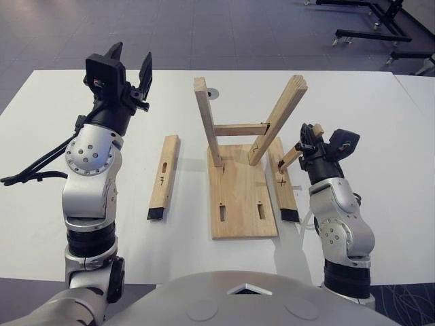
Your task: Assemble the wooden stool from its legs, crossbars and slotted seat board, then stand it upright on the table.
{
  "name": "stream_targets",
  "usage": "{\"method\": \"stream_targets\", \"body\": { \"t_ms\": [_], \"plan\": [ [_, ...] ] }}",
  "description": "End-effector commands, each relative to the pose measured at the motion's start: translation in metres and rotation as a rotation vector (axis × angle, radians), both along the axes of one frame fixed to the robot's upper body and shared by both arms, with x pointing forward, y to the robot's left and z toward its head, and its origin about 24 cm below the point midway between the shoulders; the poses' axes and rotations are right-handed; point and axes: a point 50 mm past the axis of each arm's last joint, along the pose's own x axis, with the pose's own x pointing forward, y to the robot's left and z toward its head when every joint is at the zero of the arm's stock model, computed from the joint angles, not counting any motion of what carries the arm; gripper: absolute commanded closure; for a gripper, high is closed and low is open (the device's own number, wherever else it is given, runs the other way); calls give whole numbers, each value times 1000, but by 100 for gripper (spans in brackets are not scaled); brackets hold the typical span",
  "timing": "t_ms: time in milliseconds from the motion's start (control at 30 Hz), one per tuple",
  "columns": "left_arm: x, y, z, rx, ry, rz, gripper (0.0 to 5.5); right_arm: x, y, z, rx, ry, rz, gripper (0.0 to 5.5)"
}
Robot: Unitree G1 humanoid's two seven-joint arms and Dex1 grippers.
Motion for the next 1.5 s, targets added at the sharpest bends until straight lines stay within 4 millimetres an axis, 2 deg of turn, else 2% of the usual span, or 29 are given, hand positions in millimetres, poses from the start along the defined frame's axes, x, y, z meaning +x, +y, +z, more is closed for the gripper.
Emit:
{"method": "stream_targets", "body": {
  "t_ms": [33,567,800,1433,1467,1500],
  "plan": [
    [1,0,1,16,-2,-2,293,-2,1,-5,0,26,7,511],
    [-1,0,0,30,16,-10,293,-9,3,-15,-61,67,33,511],
    [4,-2,1,33,7,-27,293,-12,0,-34,-142,30,30,511],
    [2,-2,-5,7,-5,17,293,4,-20,-36,-235,22,10,511],
    [2,-1,-5,6,-6,21,293,5,-20,-36,-227,26,13,473],
    [2,-1,-5,5,-7,24,293,5,-20,-37,-213,32,23,460]
  ]
}}
